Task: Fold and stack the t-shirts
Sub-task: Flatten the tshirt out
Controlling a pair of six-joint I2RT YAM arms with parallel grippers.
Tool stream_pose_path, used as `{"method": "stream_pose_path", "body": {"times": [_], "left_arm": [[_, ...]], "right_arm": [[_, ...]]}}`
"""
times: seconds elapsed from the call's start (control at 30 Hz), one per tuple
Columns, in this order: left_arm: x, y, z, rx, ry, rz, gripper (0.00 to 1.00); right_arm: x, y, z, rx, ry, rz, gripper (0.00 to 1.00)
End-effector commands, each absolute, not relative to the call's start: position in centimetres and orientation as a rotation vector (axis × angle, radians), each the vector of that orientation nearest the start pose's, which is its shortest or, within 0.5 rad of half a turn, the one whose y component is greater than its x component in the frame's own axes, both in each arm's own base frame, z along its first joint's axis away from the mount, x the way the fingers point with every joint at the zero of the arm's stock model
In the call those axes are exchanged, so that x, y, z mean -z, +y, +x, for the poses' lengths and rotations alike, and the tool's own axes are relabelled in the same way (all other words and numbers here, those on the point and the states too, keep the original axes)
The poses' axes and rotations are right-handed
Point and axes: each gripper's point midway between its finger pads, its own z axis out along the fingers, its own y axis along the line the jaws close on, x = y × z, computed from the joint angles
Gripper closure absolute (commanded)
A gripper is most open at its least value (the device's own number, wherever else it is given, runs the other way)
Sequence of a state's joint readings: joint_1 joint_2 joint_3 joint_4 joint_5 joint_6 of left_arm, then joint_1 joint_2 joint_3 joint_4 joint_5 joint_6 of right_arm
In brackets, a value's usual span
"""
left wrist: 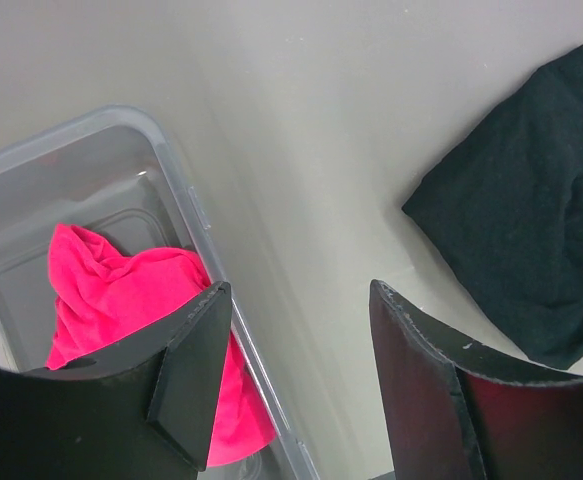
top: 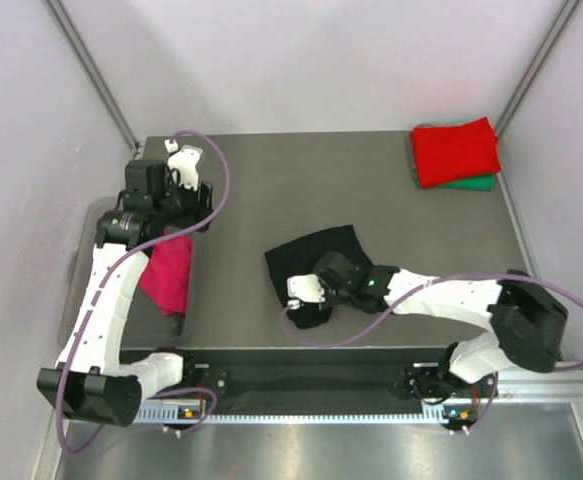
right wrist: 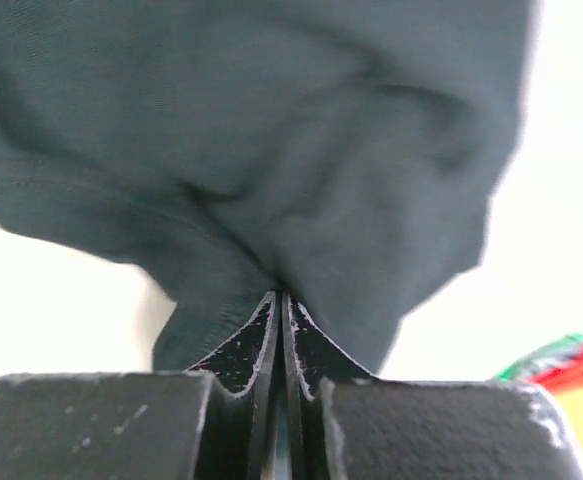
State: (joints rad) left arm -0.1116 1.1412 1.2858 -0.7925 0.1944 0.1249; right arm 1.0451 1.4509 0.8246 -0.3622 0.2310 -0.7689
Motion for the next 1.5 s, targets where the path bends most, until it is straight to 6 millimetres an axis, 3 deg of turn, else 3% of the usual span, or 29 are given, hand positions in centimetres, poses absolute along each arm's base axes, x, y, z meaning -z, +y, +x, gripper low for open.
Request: {"method": "stream_pose_path", "body": {"times": [0.0, 0.07, 0.13, 0.2, 0.27, 0.4, 0.47, 0.63, 1.07, 1.17, 1.33, 1.47], "left_arm": [[-27.7, -6.5, 31.5, 0.215, 2.126, 0.362, 0.38], [-27.5, -6.5, 31.6, 0.218, 2.13, 0.362, 0.38], [-27.6, -6.5, 31.7, 0.217, 2.13, 0.363, 0.38], [-27.8, -6.5, 31.7, 0.216, 2.125, 0.361, 0.38], [-27.8, -6.4, 31.7, 0.209, 2.125, 0.358, 0.38], [-27.6, -6.3, 31.6, 0.21, 2.13, 0.357, 0.38], [-27.7, -6.4, 31.6, 0.213, 2.128, 0.356, 0.38], [-27.7, -6.4, 31.6, 0.221, 2.127, 0.351, 0.37], [-27.5, -6.3, 31.7, 0.222, 2.136, 0.348, 0.37], [-27.5, -6.3, 31.6, 0.221, 2.135, 0.347, 0.37], [-27.2, -6.3, 31.6, 0.222, 2.14, 0.349, 0.37], [-27.1, -6.3, 31.5, 0.223, 2.14, 0.348, 0.37]], "right_arm": [[-13.7, 26.1, 25.2, 0.235, 1.51, -1.701, 1.0], [-14.1, 26.3, 24.7, 0.184, 1.529, -1.705, 1.0], [-13.3, 26.3, 23.9, 0.137, 1.558, -1.733, 0.89], [-12.6, 26.2, 22.8, 0.079, 1.559, -1.776, 0.94], [-12.2, 26.2, 22.1, 0.043, 1.56, -1.791, 0.92], [-11.8, 26.2, 20.3, -0.056, 1.553, -1.865, 0.73], [-11.2, 26.4, 18.5, -0.162, 1.556, -1.93, 0.69], [-9.0, 26.2, 17.2, -0.214, 1.586, -2.02, 0.52], [-4.2, 26.5, 18.0, -0.163, 1.6, -2.098, 0.47], [-3.9, 26.7, 18.8, -0.122, 1.601, -2.078, 0.47], [-4.9, 27.4, 21.4, -0.008, 1.587, -1.935, 0.59], [-5.1, 27.5, 22.8, 0.064, 1.598, -1.876, 0.59]]}}
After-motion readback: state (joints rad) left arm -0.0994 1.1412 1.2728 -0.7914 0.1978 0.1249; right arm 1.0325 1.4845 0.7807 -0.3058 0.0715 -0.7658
